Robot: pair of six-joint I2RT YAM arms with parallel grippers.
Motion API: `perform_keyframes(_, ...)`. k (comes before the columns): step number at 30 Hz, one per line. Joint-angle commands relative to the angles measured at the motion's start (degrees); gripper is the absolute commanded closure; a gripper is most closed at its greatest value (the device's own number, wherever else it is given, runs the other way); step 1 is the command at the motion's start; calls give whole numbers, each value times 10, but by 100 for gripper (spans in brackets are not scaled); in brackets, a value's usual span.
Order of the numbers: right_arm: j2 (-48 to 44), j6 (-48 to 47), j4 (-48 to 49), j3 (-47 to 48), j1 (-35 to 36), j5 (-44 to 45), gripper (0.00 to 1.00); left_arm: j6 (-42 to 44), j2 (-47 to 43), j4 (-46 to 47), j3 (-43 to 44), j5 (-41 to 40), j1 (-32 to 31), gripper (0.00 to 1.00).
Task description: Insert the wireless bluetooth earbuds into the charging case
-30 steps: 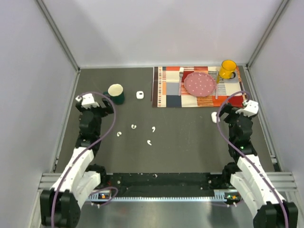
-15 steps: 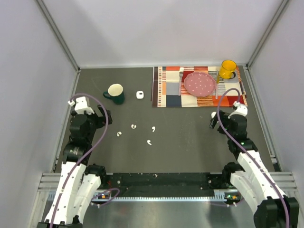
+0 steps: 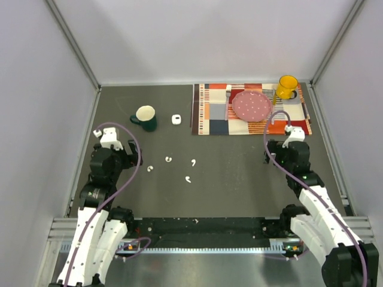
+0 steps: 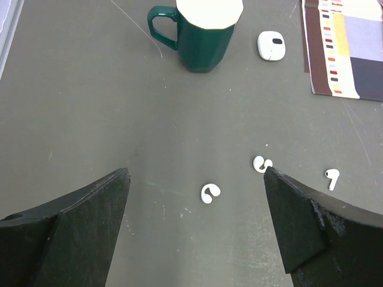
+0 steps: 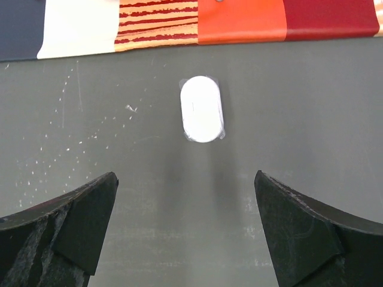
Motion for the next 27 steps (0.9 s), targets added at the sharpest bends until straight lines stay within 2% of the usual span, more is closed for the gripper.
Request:
perform_keyframes(1,2,-44,24,14,21,10,3,22,-6,41,-13,4,-4,1)
perform_keyframes(3,5,-54,-8,30,23,5,3,29,-10,44,-19,12,-6,1)
perform_keyframes(10,26,-51,-13,41,25,22,10,36,-34,54,-27,26,-5,1)
perform_keyframes(14,111,-66,31,45,25,42,10,42,-53,64,-38,21,-6,1)
perform_keyframes(18,206,-66,24,93,25,76,11,41,-51,63,-39,12,-6,1)
perform_keyframes(20,228,-71,38,99,25,85,11,42,-44,64,-38,19,-5,1)
perform_keyframes(24,237,-81,82,85,25,85,21,42,-28,64,-33,30,-6,1)
perform_keyframes(27,243,-89,99,77,24,81,23,42,-22,62,-32,33,-5,1)
